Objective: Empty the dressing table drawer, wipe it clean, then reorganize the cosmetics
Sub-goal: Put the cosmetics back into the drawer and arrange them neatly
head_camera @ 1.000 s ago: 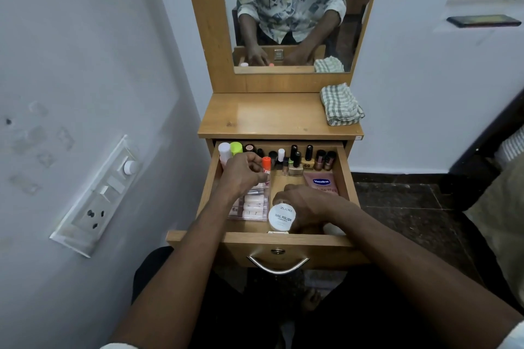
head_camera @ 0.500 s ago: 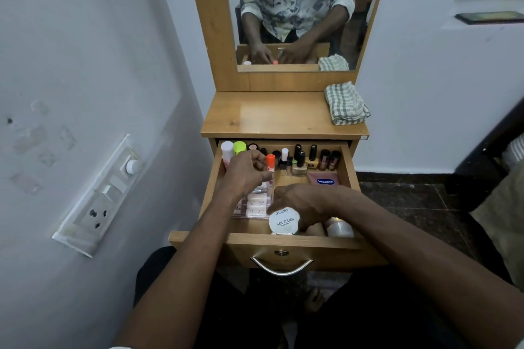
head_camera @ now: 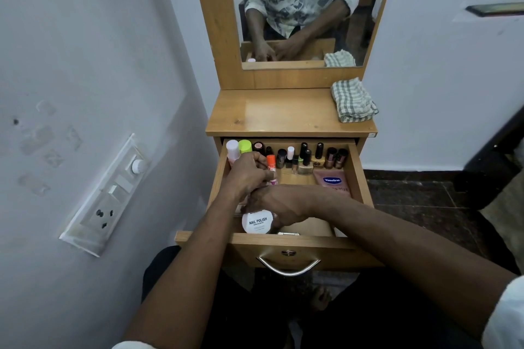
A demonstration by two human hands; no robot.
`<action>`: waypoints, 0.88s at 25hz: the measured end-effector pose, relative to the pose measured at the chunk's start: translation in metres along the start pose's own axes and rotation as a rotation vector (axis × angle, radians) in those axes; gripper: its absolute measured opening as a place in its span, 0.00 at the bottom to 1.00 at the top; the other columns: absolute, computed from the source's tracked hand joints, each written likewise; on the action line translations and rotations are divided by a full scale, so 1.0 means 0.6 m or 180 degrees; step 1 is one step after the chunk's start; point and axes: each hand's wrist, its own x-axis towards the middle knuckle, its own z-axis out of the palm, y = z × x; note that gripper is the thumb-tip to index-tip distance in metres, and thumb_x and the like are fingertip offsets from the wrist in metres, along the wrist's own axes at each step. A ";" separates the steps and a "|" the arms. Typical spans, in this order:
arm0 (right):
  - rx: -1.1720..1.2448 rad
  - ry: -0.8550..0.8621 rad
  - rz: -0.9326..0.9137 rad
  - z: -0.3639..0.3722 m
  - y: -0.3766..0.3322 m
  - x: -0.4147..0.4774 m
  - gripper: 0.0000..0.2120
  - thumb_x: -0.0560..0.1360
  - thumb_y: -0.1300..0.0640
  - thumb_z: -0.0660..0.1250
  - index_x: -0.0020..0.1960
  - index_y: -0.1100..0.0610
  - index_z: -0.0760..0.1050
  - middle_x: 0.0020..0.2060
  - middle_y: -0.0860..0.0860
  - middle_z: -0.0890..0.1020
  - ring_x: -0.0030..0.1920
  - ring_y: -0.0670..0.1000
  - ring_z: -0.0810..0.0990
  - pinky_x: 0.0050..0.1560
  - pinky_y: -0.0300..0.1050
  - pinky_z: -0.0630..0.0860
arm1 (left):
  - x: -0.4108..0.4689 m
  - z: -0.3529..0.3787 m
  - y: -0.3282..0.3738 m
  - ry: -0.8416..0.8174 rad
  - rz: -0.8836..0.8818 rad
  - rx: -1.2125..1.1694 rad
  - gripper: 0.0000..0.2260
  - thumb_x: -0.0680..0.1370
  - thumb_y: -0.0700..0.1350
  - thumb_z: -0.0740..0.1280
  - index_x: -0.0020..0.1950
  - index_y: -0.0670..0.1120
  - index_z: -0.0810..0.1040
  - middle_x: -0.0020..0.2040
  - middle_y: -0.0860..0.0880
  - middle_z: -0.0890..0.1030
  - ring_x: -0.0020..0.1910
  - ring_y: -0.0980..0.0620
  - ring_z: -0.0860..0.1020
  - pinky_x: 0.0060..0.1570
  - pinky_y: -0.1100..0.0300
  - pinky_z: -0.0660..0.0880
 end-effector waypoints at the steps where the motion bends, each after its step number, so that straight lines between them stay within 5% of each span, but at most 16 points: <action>1: 0.0030 -0.0043 0.0018 -0.001 -0.002 0.002 0.31 0.72 0.53 0.74 0.72 0.57 0.69 0.66 0.56 0.74 0.67 0.54 0.72 0.67 0.53 0.70 | 0.000 0.000 0.000 0.0003 0.0029 0.0056 0.11 0.70 0.35 0.75 0.49 0.44 0.78 0.43 0.44 0.83 0.43 0.49 0.82 0.39 0.58 0.80; 9: -0.0502 -0.0840 0.1350 -0.015 0.066 -0.079 0.34 0.69 0.52 0.76 0.72 0.52 0.66 0.65 0.52 0.74 0.63 0.54 0.74 0.60 0.51 0.75 | 0.006 0.002 -0.007 0.0050 0.0159 0.0303 0.11 0.70 0.36 0.76 0.44 0.46 0.76 0.41 0.46 0.80 0.44 0.46 0.81 0.50 0.47 0.81; 15: -0.0969 0.0229 0.1676 0.010 0.082 -0.059 0.27 0.70 0.59 0.75 0.66 0.58 0.71 0.59 0.56 0.78 0.56 0.56 0.77 0.53 0.50 0.79 | 0.008 0.007 -0.006 0.0017 0.0211 0.0311 0.10 0.71 0.36 0.75 0.46 0.45 0.76 0.43 0.45 0.80 0.45 0.46 0.81 0.49 0.50 0.80; 19: -0.0537 0.0380 0.1945 0.013 0.078 -0.035 0.18 0.73 0.57 0.74 0.61 0.60 0.76 0.55 0.57 0.81 0.53 0.55 0.80 0.49 0.46 0.77 | 0.008 0.007 -0.010 -0.0026 0.0303 0.0480 0.10 0.70 0.37 0.76 0.46 0.46 0.77 0.42 0.45 0.81 0.44 0.48 0.81 0.47 0.52 0.79; 22: -0.0249 0.0462 0.2084 0.018 0.072 -0.033 0.21 0.74 0.57 0.73 0.65 0.61 0.74 0.59 0.58 0.79 0.55 0.55 0.79 0.50 0.45 0.74 | 0.005 0.007 -0.009 -0.0075 0.0404 0.0559 0.11 0.69 0.37 0.78 0.44 0.45 0.78 0.41 0.47 0.82 0.41 0.51 0.80 0.43 0.56 0.78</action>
